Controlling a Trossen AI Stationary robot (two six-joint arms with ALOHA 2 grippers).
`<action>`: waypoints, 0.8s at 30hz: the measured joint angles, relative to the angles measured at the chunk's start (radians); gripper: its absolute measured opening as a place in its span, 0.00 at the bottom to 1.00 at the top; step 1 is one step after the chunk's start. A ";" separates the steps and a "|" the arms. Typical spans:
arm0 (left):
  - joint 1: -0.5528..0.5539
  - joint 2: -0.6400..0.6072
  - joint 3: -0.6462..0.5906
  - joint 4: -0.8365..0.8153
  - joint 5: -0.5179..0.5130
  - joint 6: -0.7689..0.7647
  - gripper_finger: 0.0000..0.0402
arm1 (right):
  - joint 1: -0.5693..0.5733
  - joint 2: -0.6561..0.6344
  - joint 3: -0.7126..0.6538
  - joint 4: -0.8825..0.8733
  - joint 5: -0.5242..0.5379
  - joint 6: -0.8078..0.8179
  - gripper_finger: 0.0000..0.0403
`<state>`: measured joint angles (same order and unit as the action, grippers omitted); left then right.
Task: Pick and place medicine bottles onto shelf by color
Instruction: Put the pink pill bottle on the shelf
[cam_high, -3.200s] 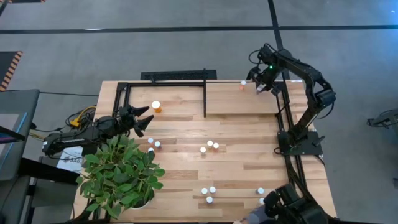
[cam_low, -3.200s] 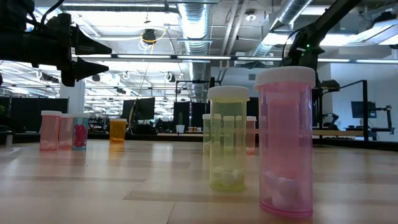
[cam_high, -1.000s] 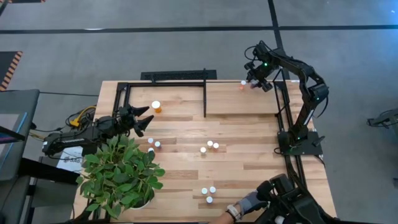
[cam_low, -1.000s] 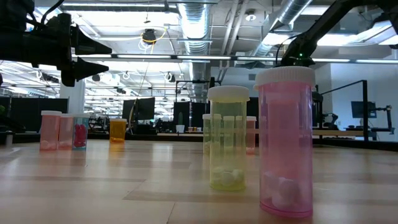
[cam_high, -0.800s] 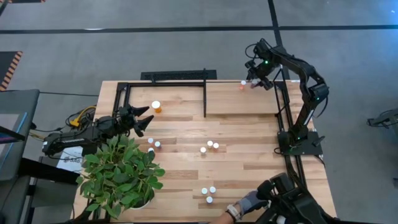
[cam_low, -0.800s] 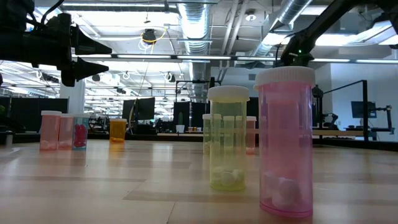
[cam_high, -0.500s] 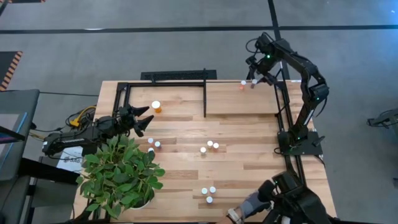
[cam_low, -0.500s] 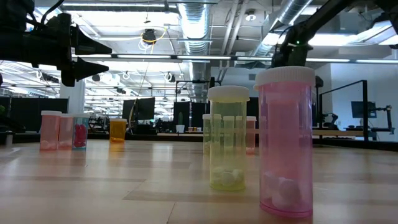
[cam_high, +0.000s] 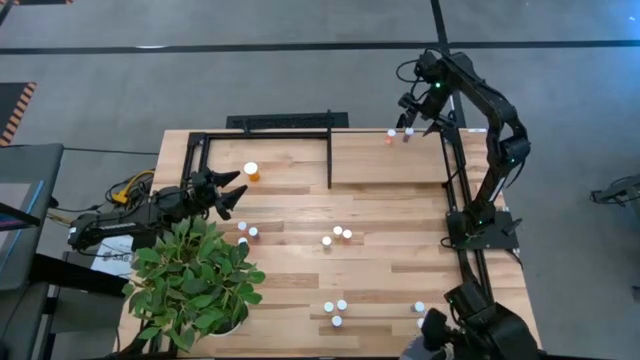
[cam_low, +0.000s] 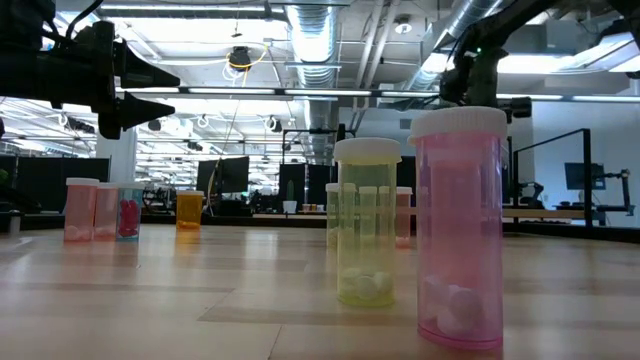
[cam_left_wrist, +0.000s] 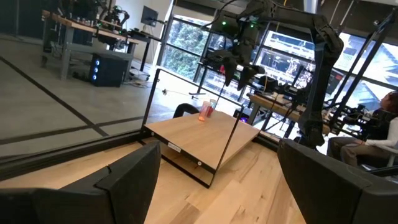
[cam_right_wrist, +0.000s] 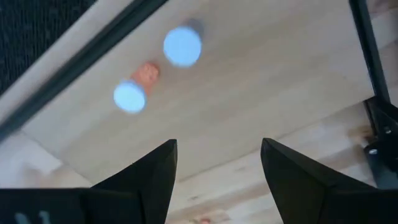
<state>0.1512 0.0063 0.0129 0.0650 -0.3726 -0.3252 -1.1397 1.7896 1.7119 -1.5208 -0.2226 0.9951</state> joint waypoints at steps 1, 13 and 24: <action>0.000 0.000 0.000 0.000 0.000 0.000 0.78 | 0.008 -0.009 0.000 -0.006 0.001 -0.009 0.64; 0.000 0.000 0.000 0.000 0.000 0.000 0.78 | 0.248 -0.108 0.000 -0.050 0.174 0.043 0.63; 0.000 0.000 0.000 0.000 0.000 0.000 0.78 | 0.615 -0.099 -0.001 -0.038 0.152 0.234 0.63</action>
<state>0.1510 0.0060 0.0128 0.0650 -0.3729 -0.3252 -0.5245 1.6905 1.7110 -1.5590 -0.0706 1.2293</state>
